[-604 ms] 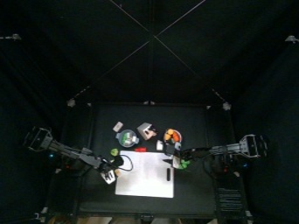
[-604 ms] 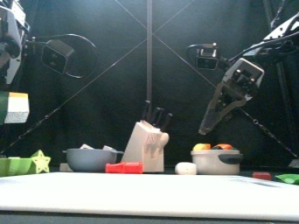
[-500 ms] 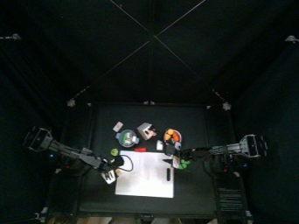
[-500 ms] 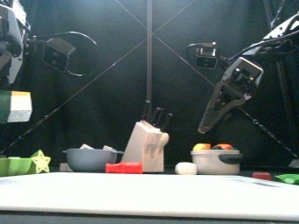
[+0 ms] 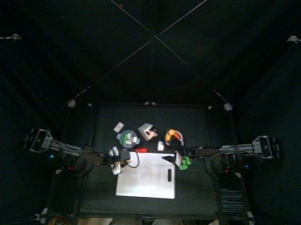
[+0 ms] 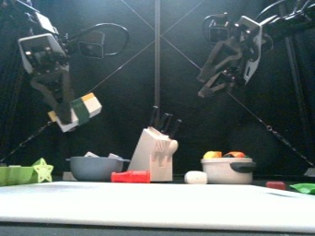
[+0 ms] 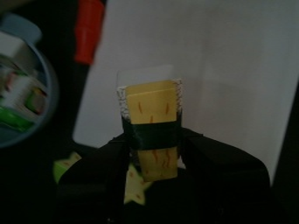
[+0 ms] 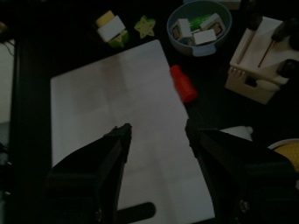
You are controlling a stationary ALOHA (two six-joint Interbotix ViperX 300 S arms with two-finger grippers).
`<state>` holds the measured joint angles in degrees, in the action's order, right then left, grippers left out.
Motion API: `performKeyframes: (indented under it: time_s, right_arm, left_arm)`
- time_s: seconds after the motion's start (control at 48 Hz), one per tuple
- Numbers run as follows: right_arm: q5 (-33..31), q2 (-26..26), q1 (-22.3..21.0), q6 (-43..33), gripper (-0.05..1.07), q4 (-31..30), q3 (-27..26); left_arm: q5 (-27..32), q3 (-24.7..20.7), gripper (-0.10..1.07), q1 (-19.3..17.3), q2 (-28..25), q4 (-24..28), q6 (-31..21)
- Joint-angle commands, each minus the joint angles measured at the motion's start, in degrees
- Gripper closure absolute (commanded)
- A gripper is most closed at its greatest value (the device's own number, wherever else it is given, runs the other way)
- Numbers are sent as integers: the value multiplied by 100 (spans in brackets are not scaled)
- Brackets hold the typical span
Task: Grab seaweed part of sushi
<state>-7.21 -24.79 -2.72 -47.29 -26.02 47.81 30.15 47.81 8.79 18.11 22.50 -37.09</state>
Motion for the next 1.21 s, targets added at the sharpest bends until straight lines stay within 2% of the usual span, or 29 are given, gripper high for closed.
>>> performKeyframes:
  time_s: [0.0, 0.25, 0.375, 0.479, 0.604, 0.729, 0.938, 1.188]
  right_arm:
    - [-79, -141, -44, 35, 15, 615, -237]
    - [-44, 26, -193, 26, 15, 2312, -369]
    - [176, 185, -185, 26, 15, 3190, -439]
    - [501, 299, -185, 44, 15, 3577, -501]
    - [1090, 413, -185, 35, 14, 3665, -519]
    - [1433, 598, -176, 35, 14, 3718, -519]
    - [1538, 1046, -158, 35, 14, 4219, -633]
    - [1529, 1354, -158, 35, 13, 4614, -738]
  left_arm:
    - [-422, -158, 38, -88, -26, 536, 9]
    - [-817, -290, 38, -352, -185, 2153, 0]
    - [-844, -413, 38, -404, -237, 2689, 9]
    - [-879, -510, 38, -413, -316, 3067, 0]
    - [-976, -606, 38, -439, -501, 3261, -9]
    - [-1116, -809, 38, -466, -738, 3199, -26]
    - [-1020, -1143, 38, -650, -1081, 3199, -26]
    - [-1099, -1178, 38, -817, -1178, 3182, -26]
